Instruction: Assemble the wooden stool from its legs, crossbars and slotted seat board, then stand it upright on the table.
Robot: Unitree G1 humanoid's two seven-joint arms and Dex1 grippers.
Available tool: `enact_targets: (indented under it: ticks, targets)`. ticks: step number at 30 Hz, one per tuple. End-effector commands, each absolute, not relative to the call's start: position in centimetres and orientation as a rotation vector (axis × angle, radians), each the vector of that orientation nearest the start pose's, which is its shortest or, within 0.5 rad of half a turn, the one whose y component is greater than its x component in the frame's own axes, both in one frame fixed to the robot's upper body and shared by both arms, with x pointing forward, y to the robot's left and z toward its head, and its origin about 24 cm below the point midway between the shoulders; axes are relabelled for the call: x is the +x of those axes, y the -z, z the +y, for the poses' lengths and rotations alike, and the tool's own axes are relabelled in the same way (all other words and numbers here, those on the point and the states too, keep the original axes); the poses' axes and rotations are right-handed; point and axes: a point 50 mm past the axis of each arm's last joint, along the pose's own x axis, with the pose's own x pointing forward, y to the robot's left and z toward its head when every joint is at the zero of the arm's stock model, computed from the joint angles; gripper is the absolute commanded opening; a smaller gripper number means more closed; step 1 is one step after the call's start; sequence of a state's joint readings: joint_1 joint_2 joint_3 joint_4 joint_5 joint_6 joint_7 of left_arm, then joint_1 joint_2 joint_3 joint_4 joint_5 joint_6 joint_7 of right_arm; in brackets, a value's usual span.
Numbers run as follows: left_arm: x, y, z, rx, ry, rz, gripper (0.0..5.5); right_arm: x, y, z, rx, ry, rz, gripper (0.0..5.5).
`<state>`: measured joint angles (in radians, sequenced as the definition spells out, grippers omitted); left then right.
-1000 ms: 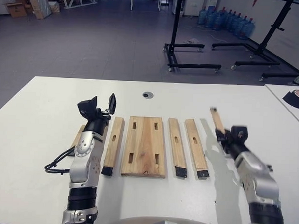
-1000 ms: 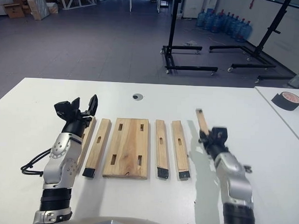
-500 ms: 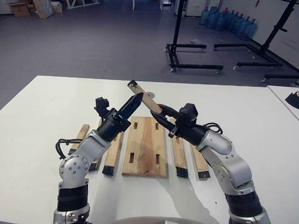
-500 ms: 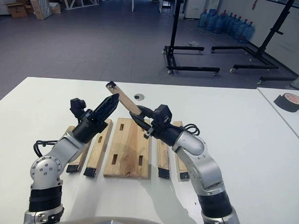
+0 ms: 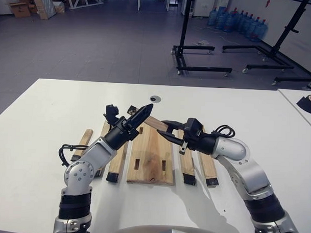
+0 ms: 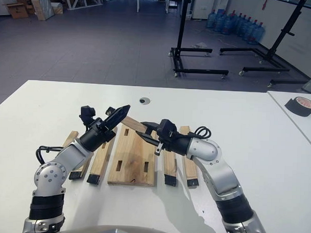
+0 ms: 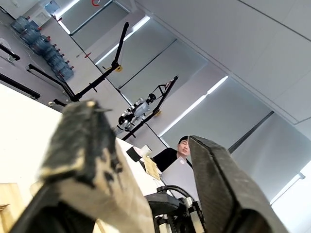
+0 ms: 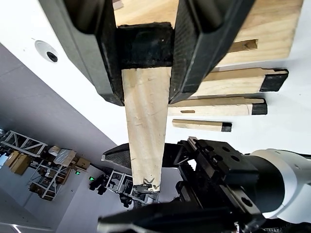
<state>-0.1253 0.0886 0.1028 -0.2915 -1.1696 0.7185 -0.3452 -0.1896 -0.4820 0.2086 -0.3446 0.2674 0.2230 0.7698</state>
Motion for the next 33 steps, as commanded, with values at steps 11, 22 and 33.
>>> enact_targets:
  ticks: [11,22,33]
  targets:
    - [25.5,-11.5,11.2,-0.864,0.821,0.087,0.55,25.1,-12.1,-12.8,-0.443,-1.079,-0.106,1.27]
    - [26.2,-11.3,11.6,-0.775,0.769,0.066,0.38,25.2,-11.3,-13.0,-0.417,-1.036,-0.060,1.97]
    - [26.7,-11.8,18.7,-0.361,0.481,0.060,0.38,26.1,-11.1,-15.8,-0.192,-0.591,-0.064,2.99]
